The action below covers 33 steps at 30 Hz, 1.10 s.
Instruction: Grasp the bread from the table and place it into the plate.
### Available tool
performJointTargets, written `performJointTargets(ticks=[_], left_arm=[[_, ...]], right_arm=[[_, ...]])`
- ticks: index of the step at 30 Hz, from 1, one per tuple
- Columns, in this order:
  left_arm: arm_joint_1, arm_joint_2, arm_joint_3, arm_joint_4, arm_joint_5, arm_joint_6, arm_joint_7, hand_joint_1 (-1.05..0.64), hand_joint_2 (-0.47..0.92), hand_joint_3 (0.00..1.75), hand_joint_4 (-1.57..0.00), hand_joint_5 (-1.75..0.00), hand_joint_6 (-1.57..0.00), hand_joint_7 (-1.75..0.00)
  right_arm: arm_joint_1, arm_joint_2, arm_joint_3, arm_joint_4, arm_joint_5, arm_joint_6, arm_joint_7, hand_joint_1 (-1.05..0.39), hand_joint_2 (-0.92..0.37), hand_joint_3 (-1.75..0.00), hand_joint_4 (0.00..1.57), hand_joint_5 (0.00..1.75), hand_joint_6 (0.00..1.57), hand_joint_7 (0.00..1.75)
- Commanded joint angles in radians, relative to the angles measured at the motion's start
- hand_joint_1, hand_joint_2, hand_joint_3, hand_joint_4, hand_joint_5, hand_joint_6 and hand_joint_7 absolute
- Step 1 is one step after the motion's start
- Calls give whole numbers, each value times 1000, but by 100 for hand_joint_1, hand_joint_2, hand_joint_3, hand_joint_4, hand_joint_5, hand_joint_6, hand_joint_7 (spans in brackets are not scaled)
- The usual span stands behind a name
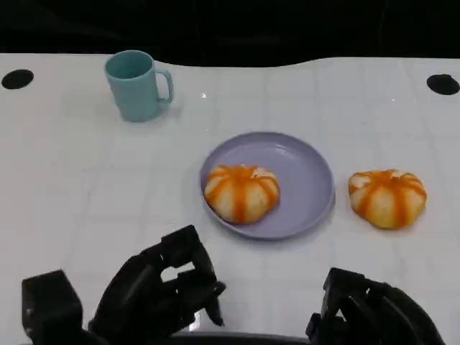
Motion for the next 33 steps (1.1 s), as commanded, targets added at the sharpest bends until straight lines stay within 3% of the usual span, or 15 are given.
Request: performJointTargets(ticks=[1,33], left_arm=[[39,-4,15,-24,-48,32,-35,-57,92,14,-76,-175,-55,-175],[34,-19,56,41,-74,67,-146,-57,92,8,-78,-175,-56,-175]], right_arm=[[4,-14,-14,4,14,-9,18,-70,-92,-23,86,161,76,138],[1,-20,-28,21,6,-28,21,-71,-92,-24,86,161,77,138]])
